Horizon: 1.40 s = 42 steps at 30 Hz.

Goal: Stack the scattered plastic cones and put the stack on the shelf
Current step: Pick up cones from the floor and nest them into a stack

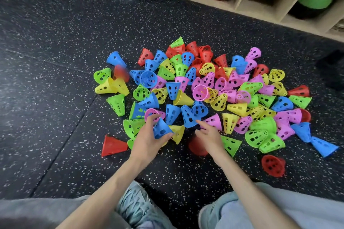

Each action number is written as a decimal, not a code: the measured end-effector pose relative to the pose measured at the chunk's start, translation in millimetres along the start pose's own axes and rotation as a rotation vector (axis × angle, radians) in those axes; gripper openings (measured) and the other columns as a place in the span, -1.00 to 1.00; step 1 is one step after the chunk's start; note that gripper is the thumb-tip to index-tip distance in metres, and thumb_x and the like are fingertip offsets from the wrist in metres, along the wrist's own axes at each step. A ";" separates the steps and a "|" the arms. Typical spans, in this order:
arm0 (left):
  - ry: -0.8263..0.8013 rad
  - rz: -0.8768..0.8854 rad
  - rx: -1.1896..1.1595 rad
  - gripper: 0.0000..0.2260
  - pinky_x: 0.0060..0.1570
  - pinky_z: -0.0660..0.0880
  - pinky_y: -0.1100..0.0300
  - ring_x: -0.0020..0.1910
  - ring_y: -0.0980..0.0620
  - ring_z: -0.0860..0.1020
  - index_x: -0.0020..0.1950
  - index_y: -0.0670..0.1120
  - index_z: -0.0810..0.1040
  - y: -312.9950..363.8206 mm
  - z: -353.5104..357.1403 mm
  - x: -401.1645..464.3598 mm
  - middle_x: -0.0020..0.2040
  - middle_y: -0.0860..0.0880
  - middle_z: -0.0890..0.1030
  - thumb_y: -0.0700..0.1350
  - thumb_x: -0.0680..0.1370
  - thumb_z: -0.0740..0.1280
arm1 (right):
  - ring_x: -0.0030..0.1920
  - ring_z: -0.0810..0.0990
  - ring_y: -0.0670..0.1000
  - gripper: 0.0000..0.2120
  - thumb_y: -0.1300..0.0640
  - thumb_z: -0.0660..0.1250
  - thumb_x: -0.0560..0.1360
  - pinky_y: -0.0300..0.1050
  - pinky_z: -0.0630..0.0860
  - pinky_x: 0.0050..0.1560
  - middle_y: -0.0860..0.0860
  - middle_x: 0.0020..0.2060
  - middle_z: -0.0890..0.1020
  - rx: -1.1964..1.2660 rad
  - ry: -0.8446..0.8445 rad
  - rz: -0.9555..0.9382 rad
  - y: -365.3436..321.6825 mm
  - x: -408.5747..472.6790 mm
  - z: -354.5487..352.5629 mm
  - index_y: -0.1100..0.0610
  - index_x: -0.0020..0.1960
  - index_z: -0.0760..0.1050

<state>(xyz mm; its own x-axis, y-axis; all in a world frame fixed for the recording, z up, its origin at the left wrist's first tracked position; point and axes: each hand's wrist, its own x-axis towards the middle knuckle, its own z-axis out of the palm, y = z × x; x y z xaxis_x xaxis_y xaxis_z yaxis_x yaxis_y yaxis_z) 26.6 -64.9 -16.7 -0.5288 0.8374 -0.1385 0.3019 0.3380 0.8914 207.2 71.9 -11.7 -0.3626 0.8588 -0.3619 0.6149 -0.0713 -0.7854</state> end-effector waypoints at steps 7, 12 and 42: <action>-0.018 -0.002 0.092 -0.40 0.13 0.58 0.01 0.15 0.05 0.59 0.42 0.15 0.30 -1.1 0.9 -6.7 0.22 0.04 0.56 0.12 0.49 0.54 | 0.40 0.46 -0.04 -0.58 0.27 0.29 0.60 -0.17 0.33 0.36 -0.05 0.41 0.51 -0.024 0.024 -0.018 11.9 -11.4 -8.7 0.05 0.44 0.49; -0.030 -0.004 0.104 -0.39 0.17 0.59 -0.07 0.19 0.03 0.59 0.41 0.19 0.29 0.7 3.3 -12.4 0.26 0.04 0.57 0.13 0.48 0.55 | 0.30 0.54 -0.07 -0.53 0.39 0.32 0.53 -0.29 0.42 0.30 -0.04 0.31 0.58 -0.146 -0.084 -0.038 26.9 -17.9 -12.7 0.00 0.34 0.57; -0.191 0.075 0.347 -0.37 0.07 0.52 0.09 0.15 -0.01 0.54 0.46 0.12 0.26 -0.6 19.5 -37.7 0.28 -0.02 0.56 0.18 0.51 0.49 | -0.13 0.70 -0.10 -0.83 0.28 0.42 0.55 -0.11 0.70 -0.07 -0.08 -0.11 0.69 -0.026 0.140 -0.054 49.5 -45.1 -23.0 0.03 0.02 0.67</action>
<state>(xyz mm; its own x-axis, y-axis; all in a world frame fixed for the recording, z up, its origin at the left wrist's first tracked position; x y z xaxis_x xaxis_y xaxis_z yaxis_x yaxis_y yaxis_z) 61.8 -88.2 -20.4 -0.3482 0.9189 -0.1854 0.6014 0.3706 0.7078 270.1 41.4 -22.7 -0.2960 0.9233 -0.2446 0.6154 -0.0115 -0.7881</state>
